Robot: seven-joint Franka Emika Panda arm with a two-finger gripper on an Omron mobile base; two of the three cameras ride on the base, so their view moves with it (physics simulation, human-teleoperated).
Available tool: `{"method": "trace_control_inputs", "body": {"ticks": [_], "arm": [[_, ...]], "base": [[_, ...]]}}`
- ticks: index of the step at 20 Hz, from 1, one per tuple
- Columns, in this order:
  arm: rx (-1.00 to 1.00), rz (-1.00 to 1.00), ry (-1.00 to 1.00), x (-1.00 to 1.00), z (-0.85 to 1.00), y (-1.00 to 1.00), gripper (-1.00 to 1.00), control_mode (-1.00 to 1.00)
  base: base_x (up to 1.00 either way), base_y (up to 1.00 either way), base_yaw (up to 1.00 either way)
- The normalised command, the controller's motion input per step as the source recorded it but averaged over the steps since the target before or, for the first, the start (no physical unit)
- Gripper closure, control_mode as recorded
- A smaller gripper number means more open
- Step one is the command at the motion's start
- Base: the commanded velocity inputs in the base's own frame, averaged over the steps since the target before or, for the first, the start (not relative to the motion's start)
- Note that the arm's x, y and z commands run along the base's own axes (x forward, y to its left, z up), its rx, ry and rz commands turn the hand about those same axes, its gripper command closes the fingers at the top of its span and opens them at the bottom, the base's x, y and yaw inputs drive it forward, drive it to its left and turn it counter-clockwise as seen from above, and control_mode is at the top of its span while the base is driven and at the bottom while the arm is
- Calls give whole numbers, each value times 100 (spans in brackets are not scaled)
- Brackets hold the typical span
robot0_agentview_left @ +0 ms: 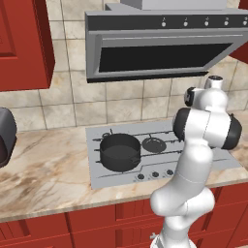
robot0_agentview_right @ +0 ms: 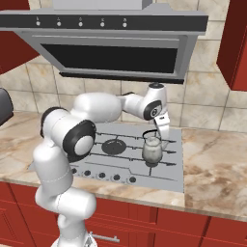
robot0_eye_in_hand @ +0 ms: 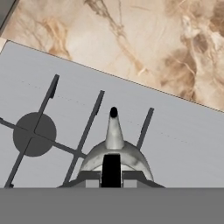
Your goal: Pick the kettle from the counter and place it on a stove burner. Then turn the burner on.
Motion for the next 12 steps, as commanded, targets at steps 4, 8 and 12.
{"method": "trace_control_inputs", "body": {"ticks": [4, 8, 12], "arm": [[0, 0, 0, 0, -28, -5, 100, -100], [0, 0, 1, 0, 0, 0, 100, -100], [0, 0, 1, -21, 0, 0, 100, -100]], "base": [[0, 0, 0], [0, 0, 0], [0, 0, 0]]}}
